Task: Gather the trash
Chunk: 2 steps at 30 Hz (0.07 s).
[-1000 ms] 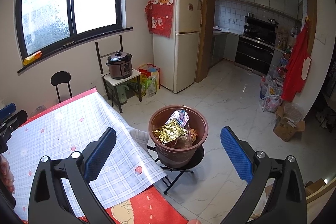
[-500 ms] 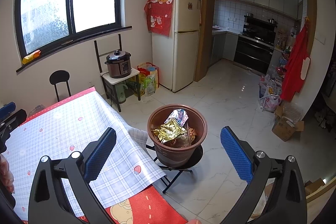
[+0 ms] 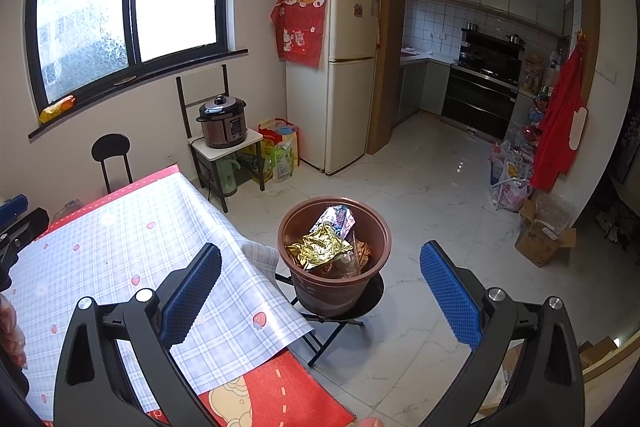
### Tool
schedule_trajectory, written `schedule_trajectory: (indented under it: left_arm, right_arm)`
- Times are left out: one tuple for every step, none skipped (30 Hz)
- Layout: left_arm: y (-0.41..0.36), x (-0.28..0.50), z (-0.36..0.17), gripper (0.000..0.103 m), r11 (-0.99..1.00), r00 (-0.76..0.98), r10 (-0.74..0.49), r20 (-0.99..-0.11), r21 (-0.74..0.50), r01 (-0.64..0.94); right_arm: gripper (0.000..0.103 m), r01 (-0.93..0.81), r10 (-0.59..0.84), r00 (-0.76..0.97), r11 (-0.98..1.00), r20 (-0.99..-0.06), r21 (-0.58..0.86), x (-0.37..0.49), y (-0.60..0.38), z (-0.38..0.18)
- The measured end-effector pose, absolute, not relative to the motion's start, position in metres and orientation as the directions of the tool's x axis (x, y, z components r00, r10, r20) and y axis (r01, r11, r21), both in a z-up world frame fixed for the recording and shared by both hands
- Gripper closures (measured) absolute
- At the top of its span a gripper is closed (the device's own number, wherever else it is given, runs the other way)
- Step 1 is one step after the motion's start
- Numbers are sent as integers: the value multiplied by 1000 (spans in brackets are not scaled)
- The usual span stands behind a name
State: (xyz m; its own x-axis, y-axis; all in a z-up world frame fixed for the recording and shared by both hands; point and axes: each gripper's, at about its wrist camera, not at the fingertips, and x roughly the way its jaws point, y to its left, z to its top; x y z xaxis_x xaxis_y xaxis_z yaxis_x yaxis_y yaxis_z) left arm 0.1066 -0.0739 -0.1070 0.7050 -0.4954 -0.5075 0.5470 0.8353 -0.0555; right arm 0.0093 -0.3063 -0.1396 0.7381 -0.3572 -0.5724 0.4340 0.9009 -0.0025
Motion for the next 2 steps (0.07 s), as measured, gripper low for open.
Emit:
schedule_trajectory:
  left_arm:
    - [-73, 105, -108, 6, 836, 706, -494, -507, -56, 545]
    - [-72, 104, -108, 6, 837, 707, -494, -507, -57, 544]
  right_arm:
    - [5, 434, -357, 738, 901, -573, -3, 8, -306, -140]
    - [5, 433, -356, 739, 902, -573, -2, 8, -306, -140]
